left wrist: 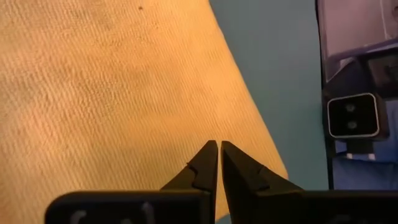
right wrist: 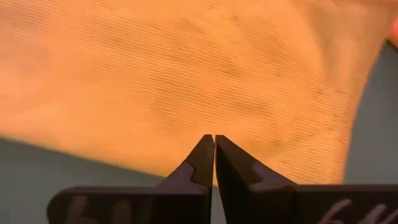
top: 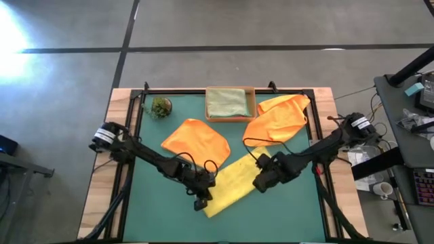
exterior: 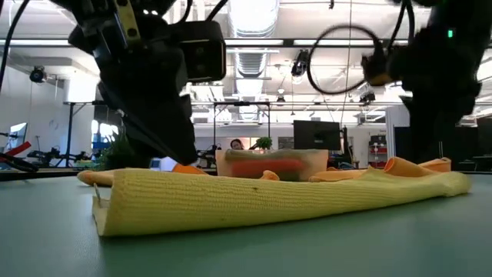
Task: Fold microfiber towels
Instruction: Fold the yellow microfiber towel
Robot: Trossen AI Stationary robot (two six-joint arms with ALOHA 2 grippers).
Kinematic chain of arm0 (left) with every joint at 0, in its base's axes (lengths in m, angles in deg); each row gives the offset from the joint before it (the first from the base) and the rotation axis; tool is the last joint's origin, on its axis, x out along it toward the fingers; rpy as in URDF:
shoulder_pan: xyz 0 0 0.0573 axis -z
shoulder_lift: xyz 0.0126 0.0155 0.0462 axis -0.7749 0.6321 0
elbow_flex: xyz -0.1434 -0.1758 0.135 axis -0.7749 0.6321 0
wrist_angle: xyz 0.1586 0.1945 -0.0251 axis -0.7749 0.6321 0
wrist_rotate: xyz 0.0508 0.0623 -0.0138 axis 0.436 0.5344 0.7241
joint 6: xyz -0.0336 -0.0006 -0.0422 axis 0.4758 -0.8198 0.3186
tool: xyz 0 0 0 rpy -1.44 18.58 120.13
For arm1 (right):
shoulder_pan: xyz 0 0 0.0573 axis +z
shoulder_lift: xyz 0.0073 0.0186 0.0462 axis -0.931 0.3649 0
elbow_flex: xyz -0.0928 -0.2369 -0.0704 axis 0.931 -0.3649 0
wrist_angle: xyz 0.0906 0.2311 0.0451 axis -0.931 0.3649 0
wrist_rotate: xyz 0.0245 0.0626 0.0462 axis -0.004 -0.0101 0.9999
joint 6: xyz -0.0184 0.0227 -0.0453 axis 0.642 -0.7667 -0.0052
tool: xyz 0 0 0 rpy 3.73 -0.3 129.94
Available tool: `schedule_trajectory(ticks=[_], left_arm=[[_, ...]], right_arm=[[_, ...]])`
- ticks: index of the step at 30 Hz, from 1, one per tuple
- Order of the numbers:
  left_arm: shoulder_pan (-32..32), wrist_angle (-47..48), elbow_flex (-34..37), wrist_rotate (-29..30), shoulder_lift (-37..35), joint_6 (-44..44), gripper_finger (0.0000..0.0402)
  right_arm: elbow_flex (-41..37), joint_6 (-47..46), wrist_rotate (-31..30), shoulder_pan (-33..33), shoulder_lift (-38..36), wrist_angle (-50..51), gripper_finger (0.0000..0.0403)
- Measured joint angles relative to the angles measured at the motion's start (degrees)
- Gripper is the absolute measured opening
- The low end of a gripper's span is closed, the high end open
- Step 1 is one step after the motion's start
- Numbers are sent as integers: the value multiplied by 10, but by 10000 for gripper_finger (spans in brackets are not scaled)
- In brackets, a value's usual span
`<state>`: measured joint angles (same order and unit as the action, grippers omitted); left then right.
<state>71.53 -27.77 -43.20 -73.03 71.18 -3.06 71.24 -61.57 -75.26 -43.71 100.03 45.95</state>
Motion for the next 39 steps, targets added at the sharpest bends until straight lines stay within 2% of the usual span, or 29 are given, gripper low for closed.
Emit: schedule_trajectory(ticks=[3, 7, 10, 17, 22, 26, 33, 39], left_arm=[[0, 27, -1, 4, -20, -7, 6], [0, 103, -2, 37, -56, -20, 6], [0, 176, -2, 79, -91, -20, 6], [-2, 308, 1, 167, -166, -18, 6], [-3, 341, 4, 199, -201, -14, 6], [-4, 344, 5, 208, -215, -15, 6], [-5, 343, 5, 216, -211, -19, 6], [-10, 342, 5, 216, -199, -19, 6]], right_arm=[[27, 13, -10, 11, -4, -11, 9], [62, 55, -16, 17, 9, -104, 9], [88, 96, -21, 17, 41, -170, 9], [183, 166, -24, 17, 142, -180, 9], [232, 201, 6, 16, 209, -186, 9], [241, 201, 57, 13, 247, -183, 9], [221, 194, 125, 6, 248, -176, 9], [221, 201, 149, 7, 242, -96, 9]])
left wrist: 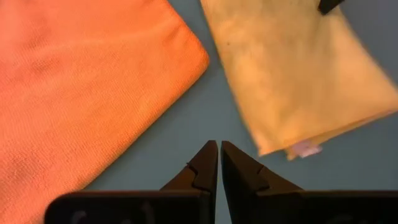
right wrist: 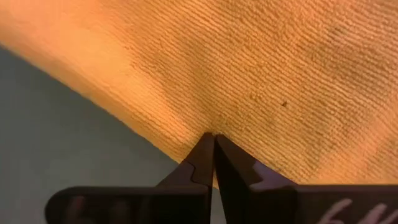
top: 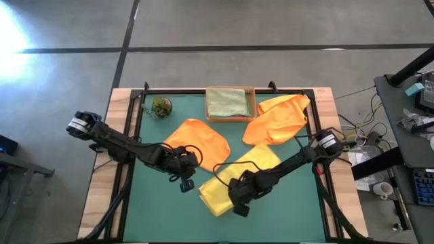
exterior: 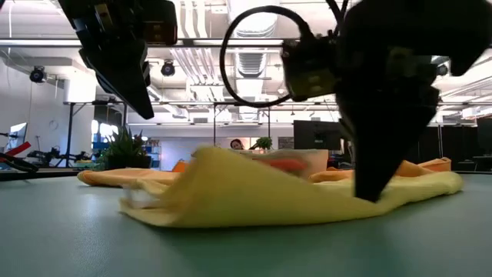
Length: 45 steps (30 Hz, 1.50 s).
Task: Fold microfiber towels
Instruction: Fold the yellow microfiber towel
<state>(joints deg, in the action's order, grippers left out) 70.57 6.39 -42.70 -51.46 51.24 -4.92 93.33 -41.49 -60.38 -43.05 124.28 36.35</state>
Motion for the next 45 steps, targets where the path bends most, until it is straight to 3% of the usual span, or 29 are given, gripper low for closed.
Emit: schedule_trajectory(ticks=[9, 19, 29, 39, 42, 45], left_arm=[[-1, -1, -1, 0, 2, 2, 6], [-1, -1, -1, 0, 2, -11, 6], [-1, -12, -3, 0, 2, -61, 14], [-4, -127, -4, 28, 3, -62, 112], [-6, -200, -4, 25, 3, -76, 137], [-5, -264, -5, 7, 7, -147, 145]], right_arm=[[-3, 33, 44, 55, -22, 134, 9], [-18, -16, 48, 130, -29, 270, 9], [-30, -82, -29, 177, -126, 263, 9], [-85, -237, -176, 247, -278, 255, 9], [-110, -274, -192, 274, -308, 249, 9], [-137, -307, -194, 299, -328, 235, 9]])
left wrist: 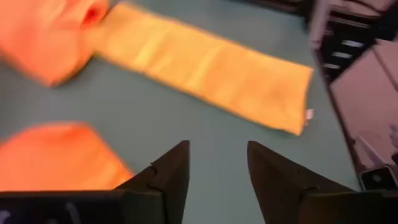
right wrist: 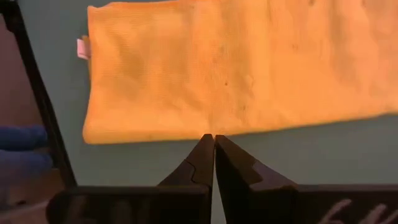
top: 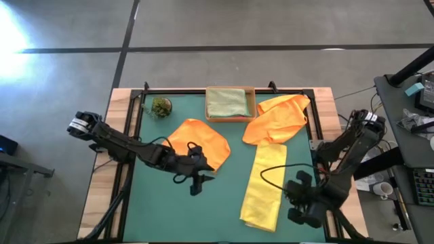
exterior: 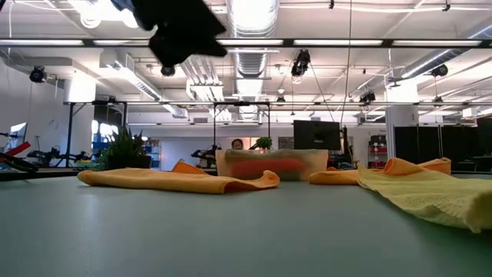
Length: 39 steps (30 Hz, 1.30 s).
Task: Fold microfiber towels
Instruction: Fold the yellow microfiber towel
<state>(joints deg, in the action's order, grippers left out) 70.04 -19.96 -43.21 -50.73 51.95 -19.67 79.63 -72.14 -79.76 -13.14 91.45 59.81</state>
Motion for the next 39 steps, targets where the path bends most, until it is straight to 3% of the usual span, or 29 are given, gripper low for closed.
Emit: schedule_trajectory(ticks=[4, 9, 14, 27, 33, 39], left_arm=[[1, -44, -20, -8, 19, -47, 146], [4, -40, -68, -12, 77, -50, 146], [15, -36, -130, -18, 143, -117, 145], [16, -5, -274, -53, 279, -115, 145], [-5, -6, -281, -52, 296, 71, 145], [-47, -8, -276, -56, 302, 149, 145]], right_arm=[[-29, -22, -2, 26, -12, -36, 9], [-49, -17, -1, 52, -12, -85, 9], [-62, -5, 4, 71, -12, -118, 9], [-75, 61, 0, 75, -9, -157, 23], [-87, -82, -109, 86, -13, -68, 38], [-143, -191, -138, 100, -39, -68, 38]])
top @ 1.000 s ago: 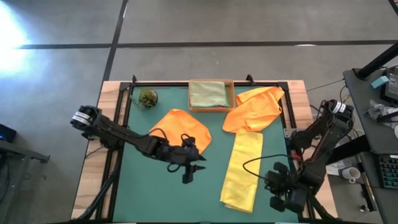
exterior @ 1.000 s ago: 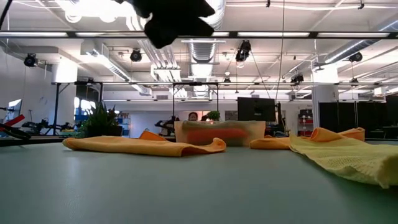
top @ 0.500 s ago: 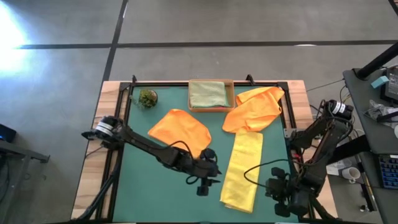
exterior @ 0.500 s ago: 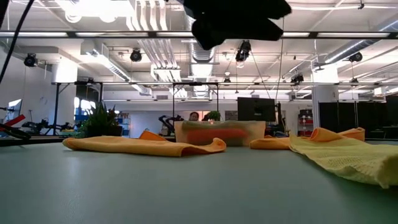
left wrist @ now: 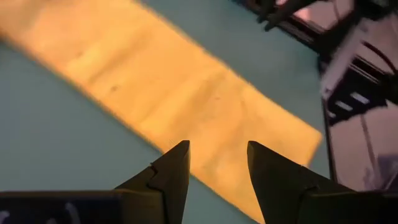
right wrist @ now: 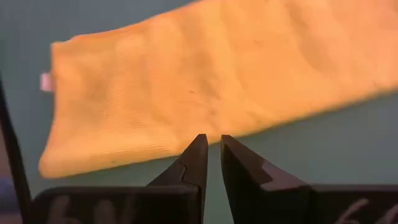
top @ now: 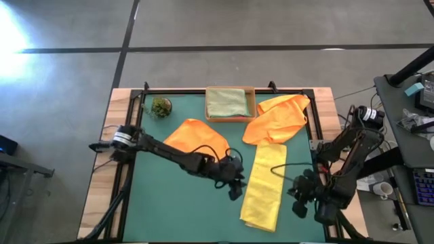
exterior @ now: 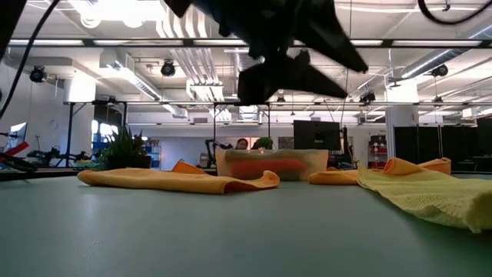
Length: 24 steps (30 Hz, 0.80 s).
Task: Fold microfiber towels
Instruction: Fold the yellow microfiber towel
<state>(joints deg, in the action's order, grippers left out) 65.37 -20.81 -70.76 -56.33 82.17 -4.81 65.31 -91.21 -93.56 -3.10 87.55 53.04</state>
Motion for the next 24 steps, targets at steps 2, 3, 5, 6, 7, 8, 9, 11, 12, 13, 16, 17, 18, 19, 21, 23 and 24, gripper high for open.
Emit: schedule_trajectory(ticks=[2, 3, 5, 6, 7, 8, 9, 11, 12, 13, 16, 17, 18, 19, 21, 23, 24], left_arm=[[-18, 5, 2, -20, 0, 39, 145], [-29, 2, 2, -33, 3, 57, 145], [-46, -5, 1, -60, 8, 83, 145], [-53, -5, 1, -78, 11, 94, 145], [-58, -12, 2, -96, 16, 106, 145], [-62, -31, 2, -113, 25, 113, 145], [-64, -48, 1, -128, 32, 123, 145], [-68, -62, 2, -147, 41, 143, 145], [-70, -83, 2, -152, 48, 153, 145], [-71, -94, 2, -154, 53, 160, 145], [-75, -99, 2, -156, 64, 189, 145], [-76, -99, 2, -156, 67, 199, 145], [-77, -96, 3, -157, 69, 211, 145], [-78, -96, 3, -159, 70, 220, 145], [-79, -103, 3, -161, 73, 229, 145], [-79, -103, 3, -163, 74, 229, 145], [-79, -104, 3, -166, 74, 229, 145]], right_arm=[[-25, -57, -6, 7, -13, -3, 38], [-37, -84, -11, 11, -21, -4, 38], [-58, -136, -34, 22, -39, -5, 38], [-68, -162, -50, 28, -48, -8, 38], [-77, -185, -66, 34, -58, -17, 38], [-86, -206, -81, 39, -70, -27, 38], [-96, -227, -97, 44, -81, -40, 38], [-113, -260, -124, 50, -99, -70, 38], [-120, -273, -137, 52, -106, -87, 38], [-128, -284, -146, 52, -110, -103, 38], [-146, -306, -154, 51, -118, -133, 38], [-149, -313, -153, 51, -118, -135, 38], [-152, -320, -154, 51, -118, -133, 38], [-153, -324, -154, 51, -117, -133, 38], [-155, -325, -154, 51, -117, -134, 38], [-155, -322, -154, 51, -117, -134, 38], [-155, -322, -154, 51, -117, -133, 38]])
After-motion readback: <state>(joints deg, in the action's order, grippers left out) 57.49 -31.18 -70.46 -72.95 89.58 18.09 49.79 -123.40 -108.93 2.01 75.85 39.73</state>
